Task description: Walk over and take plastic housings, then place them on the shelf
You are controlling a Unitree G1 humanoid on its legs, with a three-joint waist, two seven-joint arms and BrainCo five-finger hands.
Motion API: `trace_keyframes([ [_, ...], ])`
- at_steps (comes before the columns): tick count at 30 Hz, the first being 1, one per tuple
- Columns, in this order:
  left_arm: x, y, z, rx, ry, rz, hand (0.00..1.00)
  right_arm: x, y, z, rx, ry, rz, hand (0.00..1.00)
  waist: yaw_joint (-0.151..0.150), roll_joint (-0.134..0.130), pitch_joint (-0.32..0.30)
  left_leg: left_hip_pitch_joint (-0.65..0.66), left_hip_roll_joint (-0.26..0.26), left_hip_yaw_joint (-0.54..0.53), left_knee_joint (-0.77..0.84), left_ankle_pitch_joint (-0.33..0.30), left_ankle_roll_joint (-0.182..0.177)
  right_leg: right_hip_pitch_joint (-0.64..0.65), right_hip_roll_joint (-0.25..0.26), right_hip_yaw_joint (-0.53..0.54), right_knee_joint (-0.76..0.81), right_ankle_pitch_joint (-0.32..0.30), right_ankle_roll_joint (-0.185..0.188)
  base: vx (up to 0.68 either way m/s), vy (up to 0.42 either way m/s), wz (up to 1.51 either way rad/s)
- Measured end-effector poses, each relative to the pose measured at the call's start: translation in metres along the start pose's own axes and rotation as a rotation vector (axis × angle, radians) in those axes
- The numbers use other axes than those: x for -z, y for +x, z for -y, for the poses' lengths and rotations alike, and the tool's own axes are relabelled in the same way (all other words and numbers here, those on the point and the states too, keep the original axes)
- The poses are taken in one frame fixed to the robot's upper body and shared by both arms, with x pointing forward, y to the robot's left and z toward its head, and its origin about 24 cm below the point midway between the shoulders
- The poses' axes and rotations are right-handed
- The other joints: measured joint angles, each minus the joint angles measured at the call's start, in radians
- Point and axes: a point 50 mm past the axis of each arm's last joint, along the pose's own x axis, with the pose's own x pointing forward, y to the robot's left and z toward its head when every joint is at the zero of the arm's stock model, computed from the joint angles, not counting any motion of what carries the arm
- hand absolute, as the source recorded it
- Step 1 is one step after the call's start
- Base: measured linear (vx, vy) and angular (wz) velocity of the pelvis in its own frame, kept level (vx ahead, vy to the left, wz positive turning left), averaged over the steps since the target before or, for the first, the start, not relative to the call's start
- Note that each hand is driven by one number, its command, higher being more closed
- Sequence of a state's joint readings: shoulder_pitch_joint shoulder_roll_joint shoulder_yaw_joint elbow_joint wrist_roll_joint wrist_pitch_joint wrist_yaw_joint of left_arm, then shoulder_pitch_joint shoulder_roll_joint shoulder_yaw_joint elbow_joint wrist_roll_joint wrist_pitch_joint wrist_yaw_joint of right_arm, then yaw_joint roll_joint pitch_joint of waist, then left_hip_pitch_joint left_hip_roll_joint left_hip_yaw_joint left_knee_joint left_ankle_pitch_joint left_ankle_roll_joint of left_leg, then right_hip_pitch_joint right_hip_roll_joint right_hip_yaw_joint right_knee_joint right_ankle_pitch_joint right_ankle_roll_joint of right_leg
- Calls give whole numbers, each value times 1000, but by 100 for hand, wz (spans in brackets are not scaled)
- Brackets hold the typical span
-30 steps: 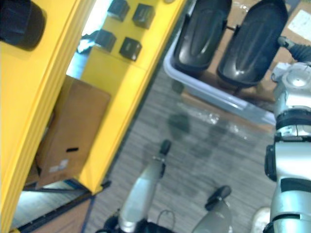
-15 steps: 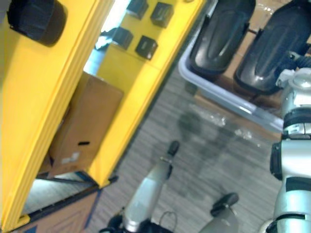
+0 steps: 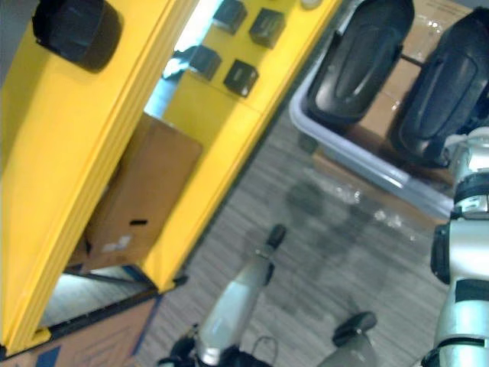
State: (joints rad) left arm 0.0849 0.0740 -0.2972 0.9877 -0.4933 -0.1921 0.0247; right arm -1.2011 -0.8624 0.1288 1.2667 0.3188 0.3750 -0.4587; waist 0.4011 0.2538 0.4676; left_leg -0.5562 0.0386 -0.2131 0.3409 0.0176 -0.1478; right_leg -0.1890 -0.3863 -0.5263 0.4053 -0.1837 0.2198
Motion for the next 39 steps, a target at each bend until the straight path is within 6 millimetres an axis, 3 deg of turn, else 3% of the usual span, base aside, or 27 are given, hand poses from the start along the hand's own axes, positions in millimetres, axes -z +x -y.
trace_keyframes([
  [6, -12, 1, -2, -28, 43, 58, 0, 2, -2, -7, -22, 21, -15, 100, -5, -12, 8, 2, 19, 0, -1, 5, -6, 3, 19, 2, -7, 2, -2, -42, -8, -3],
  [15, -40, -1, -14, -139, 50, 199, 0, -3, -12, -30, -20, -74, 123, 100, -26, -83, 46, 21, 65, 6, -43, 29, -16, 18, 67, 6, -65, 42, -12, -36, -22, -8],
  [19, -69, -3, -12, -125, 36, 322, 0, -5, -18, -38, 10, -114, 176, 100, -38, -122, 45, 44, 84, 29, -58, 35, -17, 40, 86, 14, -108, 68, -13, -22, -4, -14],
  [23, -91, -9, -9, -112, 26, 420, 0, -21, -27, -44, 22, -114, 274, 100, -66, -163, 37, 75, 93, 38, -91, 50, -19, 53, 94, 23, -124, 76, -14, -39, -16, -10],
  [26, -112, -16, 1, -68, 18, 512, 0, -31, -34, -49, 27, -121, 343, 100, -86, -189, 38, 108, 101, 52, -125, 64, -21, 72, 107, 33, -153, 91, -19, -52, -21, -12],
  [31, -147, -36, 42, 78, 66, 686, 0, -37, -46, -60, 72, -164, 458, 100, -115, -230, 29, 141, 121, 57, -174, 89, -29, 88, 129, 34, -176, 103, -24, -46, -28, -4],
  [35, -168, -45, 54, 126, 66, 761, 0, -41, -52, -62, 115, -164, 517, 100, -127, -237, 28, 161, 131, 60, -196, 102, -33, 103, 140, 36, -193, 113, -29, -24, -17, -3],
  [39, -197, -52, 71, 185, 80, 846, 0, -39, -70, -84, 79, -159, 613, 100, -141, -263, 16, 177, 158, 70, -210, 110, -40, 114, 168, 42, -218, 125, -40, -42, -19, -9],
])
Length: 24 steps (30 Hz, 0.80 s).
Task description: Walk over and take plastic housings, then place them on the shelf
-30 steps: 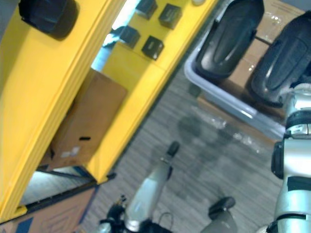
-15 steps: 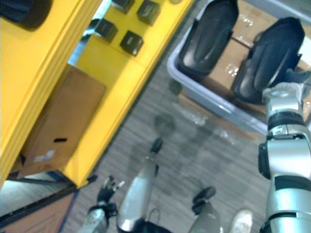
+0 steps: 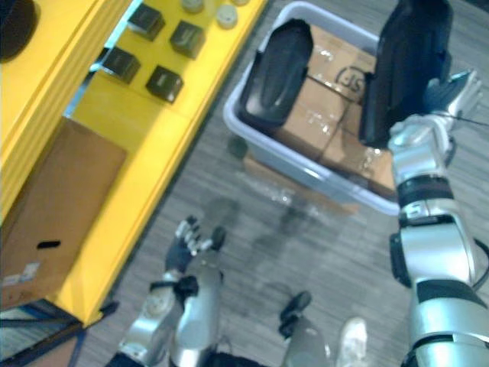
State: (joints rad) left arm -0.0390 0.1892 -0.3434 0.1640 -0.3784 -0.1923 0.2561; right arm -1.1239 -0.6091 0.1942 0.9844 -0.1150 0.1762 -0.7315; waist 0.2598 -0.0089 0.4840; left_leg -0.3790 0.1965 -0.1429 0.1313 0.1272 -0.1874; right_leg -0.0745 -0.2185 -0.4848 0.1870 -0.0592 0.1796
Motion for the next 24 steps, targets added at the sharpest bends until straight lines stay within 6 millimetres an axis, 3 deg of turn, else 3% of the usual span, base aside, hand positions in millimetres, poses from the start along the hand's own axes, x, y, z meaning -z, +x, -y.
trace_keyframes([
  [4, -15, 17, 23, 84, -26, 21, 0, -13, -14, -12, 3, 33, 97, 100, -5, -29, -16, 14, 17, 23, -43, 21, -3, -13, 14, 21, -21, 18, -8, -48, -2, -18],
  [5, -22, 27, 32, 105, -65, 11, 0, -28, -21, -15, 16, 78, 176, 100, -19, -38, -16, 26, 23, 31, -67, 37, -3, -13, 20, 26, -34, 30, -11, -32, -1, -11],
  [8, -28, 40, 38, 100, -127, -4, 0, -47, -33, -19, 18, 147, 266, 100, -34, -49, -17, 45, 29, 47, -94, 49, -3, -13, 25, 43, -43, 38, -13, -34, 2, -16],
  [12, -42, 62, 40, 81, -208, -11, 0, -73, -68, -25, -5, 284, 427, 100, -62, -98, -32, 84, 40, 89, -112, 50, -4, -14, 26, 78, -44, 40, -14, -8, -3, -25],
  [16, -60, 78, 51, 97, -230, 25, 0, -77, -101, -33, -59, 362, 500, 100, -90, -134, -53, 116, 46, 119, -126, 52, -7, -12, 26, 104, -42, 41, -14, 10, -2, -17],
  [19, -74, 84, 58, 108, -255, 72, 0, -79, -122, -40, -105, 407, 511, 100, -112, -135, -52, 136, 48, 131, -132, 53, -7, -3, 26, 114, -39, 41, -15, -21, 0, -12],
  [24, -87, 87, 72, 117, -320, 122, 0, -73, -148, -51, -167, 423, 525, 100, -118, -136, -52, 173, 50, 152, -165, 63, -6, 5, 26, 131, -39, 41, -15, -10, 4, -9],
])
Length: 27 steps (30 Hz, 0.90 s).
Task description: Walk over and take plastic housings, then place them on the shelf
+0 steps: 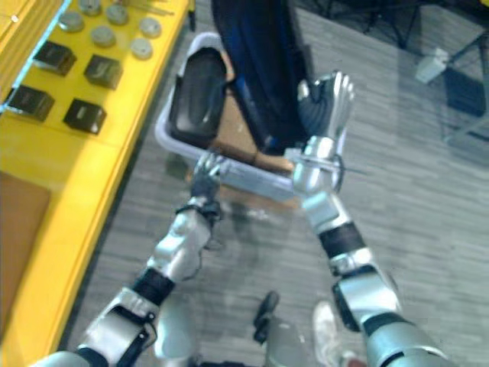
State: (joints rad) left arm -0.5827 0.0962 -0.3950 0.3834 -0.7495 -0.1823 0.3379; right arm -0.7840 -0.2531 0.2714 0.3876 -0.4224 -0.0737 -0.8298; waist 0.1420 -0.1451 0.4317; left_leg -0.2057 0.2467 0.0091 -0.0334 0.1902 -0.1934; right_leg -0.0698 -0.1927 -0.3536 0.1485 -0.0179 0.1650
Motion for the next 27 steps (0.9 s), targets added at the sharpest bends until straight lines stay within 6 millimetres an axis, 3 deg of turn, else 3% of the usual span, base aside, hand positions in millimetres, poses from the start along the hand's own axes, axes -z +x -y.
trace_keyframes([
  [6, -14, 3, 3, -39, -68, 100, 0, -10, -15, -13, -47, 46, 27, 100, -12, -1, 0, 14, -2, 3, -15, 8, 1, 5, -1, 1, 0, 0, 0, 0, 0, 0],
  [11, -13, 6, 7, -59, -71, 102, 0, -18, -25, -23, -85, 88, 33, 100, -17, -2, -1, 31, -2, 3, -22, 10, 2, 22, -2, 0, -2, 0, 0, 0, 0, 0],
  [16, -7, 5, 6, -104, -26, 91, 0, -26, -46, -37, -150, 158, 32, 100, -20, -41, -28, 35, -5, 4, -32, 12, 3, 21, -4, -1, -5, -1, 0, 0, 0, 0],
  [20, -4, 5, 2, -148, 17, 84, 0, -32, -52, -40, -169, 197, 37, 100, -20, -42, -28, 40, -13, 4, -34, 13, 4, 26, -12, -1, -5, 0, 2, -1, 3, 1],
  [21, -2, 5, 1, -160, 24, 78, 100, -32, -57, -39, -174, 211, 30, 100, -21, -42, -28, 50, -17, 5, -41, 15, 6, 36, -15, 0, -11, 1, 4, 0, 0, 0],
  [27, 1, 4, -9, -223, 62, 82, 100, -34, -80, -38, -220, 291, -28, 100, -36, -48, -38, 67, -26, 26, -44, 14, 7, 45, -23, 12, -25, 8, 14, -3, 1, -6],
])
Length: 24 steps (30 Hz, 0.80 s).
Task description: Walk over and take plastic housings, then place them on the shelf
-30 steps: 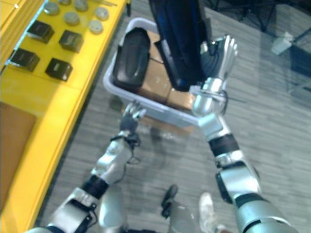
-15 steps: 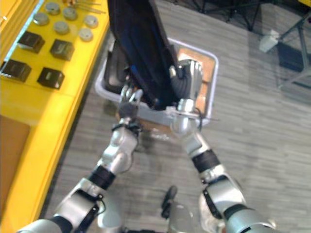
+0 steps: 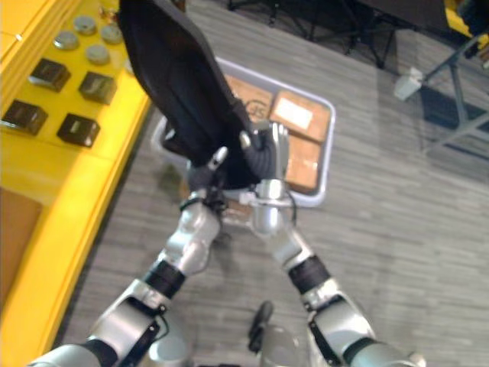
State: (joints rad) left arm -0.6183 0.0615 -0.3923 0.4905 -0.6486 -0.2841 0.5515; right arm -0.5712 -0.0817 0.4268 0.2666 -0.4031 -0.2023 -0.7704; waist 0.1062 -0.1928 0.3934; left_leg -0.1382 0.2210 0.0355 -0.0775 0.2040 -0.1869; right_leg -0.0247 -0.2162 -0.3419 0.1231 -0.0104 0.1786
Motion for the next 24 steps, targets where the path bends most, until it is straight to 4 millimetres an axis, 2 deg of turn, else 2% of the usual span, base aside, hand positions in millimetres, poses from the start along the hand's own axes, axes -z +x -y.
trace_keyframes([
  [2, 4, -2, -7, -28, -3, -10, 100, 3, -10, -2, -27, 11, -27, 100, -15, -4, -9, 8, -5, 5, 0, 0, 0, 10, -4, 0, -11, 3, 4, 5, 0, -2],
  [6, 9, -7, -20, -59, -40, -4, 100, 9, -27, -3, -59, 42, -74, 100, -27, 0, -50, 16, -9, 21, -1, -6, 4, 12, -8, 12, -20, 5, 7, 12, -4, -8],
  [8, 15, -11, -22, -31, -46, -15, 100, 10, -32, -2, -55, 63, -81, 100, -38, 11, -74, 21, -12, 21, -1, -9, 4, 26, -9, 11, -33, 9, 9, 0, 0, 0],
  [14, 28, -22, -29, 2, -44, -48, 100, 16, -48, 0, -58, 71, -118, 100, -43, 48, -127, 37, -16, 26, -2, -17, 6, 44, -12, 11, -47, 11, 12, 0, -1, -1],
  [15, 31, -24, -31, 5, -43, -59, 100, 18, -52, 1, -59, 68, -131, 0, -43, 58, -138, 38, -18, 26, -2, -17, 6, 46, -13, 10, -48, 11, 12, 0, 0, 0],
  [18, 35, -28, -33, 10, -50, -73, 100, 21, -60, 1, -75, 64, -147, 0, -49, 72, -148, 51, -24, 26, -3, -20, 10, 61, -18, 9, -50, 11, 13, 0, 0, 0],
  [24, 18, -28, -24, 45, -52, 7, 100, 42, -89, 11, -107, 12, -285, 0, -53, 74, -159, 50, -35, 28, -3, -23, 14, 67, -29, 10, -67, 20, 22, 0, 0, 0],
])
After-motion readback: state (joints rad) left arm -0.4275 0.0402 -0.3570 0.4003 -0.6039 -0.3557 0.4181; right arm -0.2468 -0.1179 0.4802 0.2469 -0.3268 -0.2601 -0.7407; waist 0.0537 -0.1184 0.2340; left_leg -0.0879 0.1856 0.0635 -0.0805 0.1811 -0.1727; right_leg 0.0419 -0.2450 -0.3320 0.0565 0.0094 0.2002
